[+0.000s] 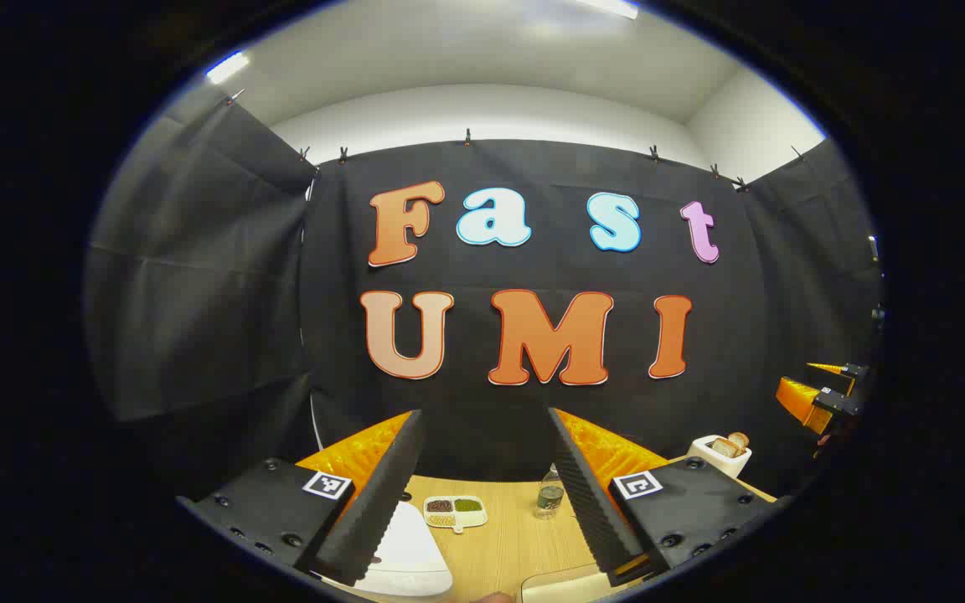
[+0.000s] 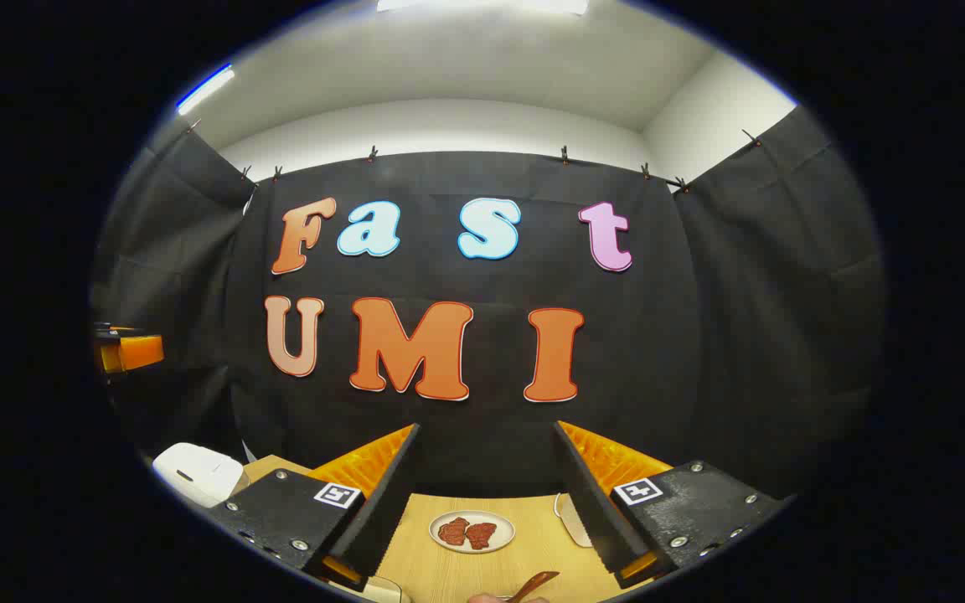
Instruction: Close the left gripper, press the button to open the rice cooker; take a wooden spoon from the chopstick holder with the right hand, scoop a spoonful of rice and pour it into the rice cooker, then put the wooden spoon back into the chopstick holder.
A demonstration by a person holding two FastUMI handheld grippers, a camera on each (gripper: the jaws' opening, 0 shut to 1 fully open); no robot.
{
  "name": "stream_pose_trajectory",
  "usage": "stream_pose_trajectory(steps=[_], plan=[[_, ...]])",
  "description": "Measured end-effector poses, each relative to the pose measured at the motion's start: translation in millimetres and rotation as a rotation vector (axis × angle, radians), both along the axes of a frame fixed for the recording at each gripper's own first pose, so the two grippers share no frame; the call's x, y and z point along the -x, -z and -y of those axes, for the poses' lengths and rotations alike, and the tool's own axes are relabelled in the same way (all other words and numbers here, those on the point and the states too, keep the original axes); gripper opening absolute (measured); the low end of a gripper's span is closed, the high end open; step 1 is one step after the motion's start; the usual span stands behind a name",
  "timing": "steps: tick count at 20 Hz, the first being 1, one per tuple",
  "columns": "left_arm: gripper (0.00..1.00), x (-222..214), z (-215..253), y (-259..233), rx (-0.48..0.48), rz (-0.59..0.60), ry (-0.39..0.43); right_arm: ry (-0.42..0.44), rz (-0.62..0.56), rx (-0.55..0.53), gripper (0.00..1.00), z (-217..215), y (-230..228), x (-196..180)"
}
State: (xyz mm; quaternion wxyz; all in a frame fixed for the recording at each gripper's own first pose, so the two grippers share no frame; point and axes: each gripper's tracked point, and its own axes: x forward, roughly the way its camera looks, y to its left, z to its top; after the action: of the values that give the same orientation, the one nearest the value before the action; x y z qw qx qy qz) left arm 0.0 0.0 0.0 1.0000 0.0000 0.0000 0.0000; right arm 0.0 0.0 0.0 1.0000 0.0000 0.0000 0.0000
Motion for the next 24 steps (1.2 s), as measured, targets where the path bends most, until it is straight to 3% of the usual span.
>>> stream_pose_trajectory(steps=[6,7,8,15,24], plan=[[0.98,6.1,-11.9,3.6,0.003,-0.013,-0.027,-0.007,0.009,-0.016,0.94,-5.7,-4.2,1.1],[0.98,6.1,-14.2,5.3,0.001,-0.017,-0.032,-0.007,0.008,-0.008,0.99,-5.8,-4.2,0.6],[0.98,7.1,-16.3,4.3,-0.002,-0.017,-0.038,-0.008,0.009,-0.001,0.94,-7.3,-5.3,1.1],[0.98,6.9,-35.2,-12.5,-0.012,0.018,-0.078,-0.025,0.021,0.02,0.94,-16.3,-11.2,-3.6],[0.97,-4.5,-59.5,4.5,0.016,-0.074,-0.117,-0.017,0.012,0.028,0.94,-17.0,-7.7,-4.0]])
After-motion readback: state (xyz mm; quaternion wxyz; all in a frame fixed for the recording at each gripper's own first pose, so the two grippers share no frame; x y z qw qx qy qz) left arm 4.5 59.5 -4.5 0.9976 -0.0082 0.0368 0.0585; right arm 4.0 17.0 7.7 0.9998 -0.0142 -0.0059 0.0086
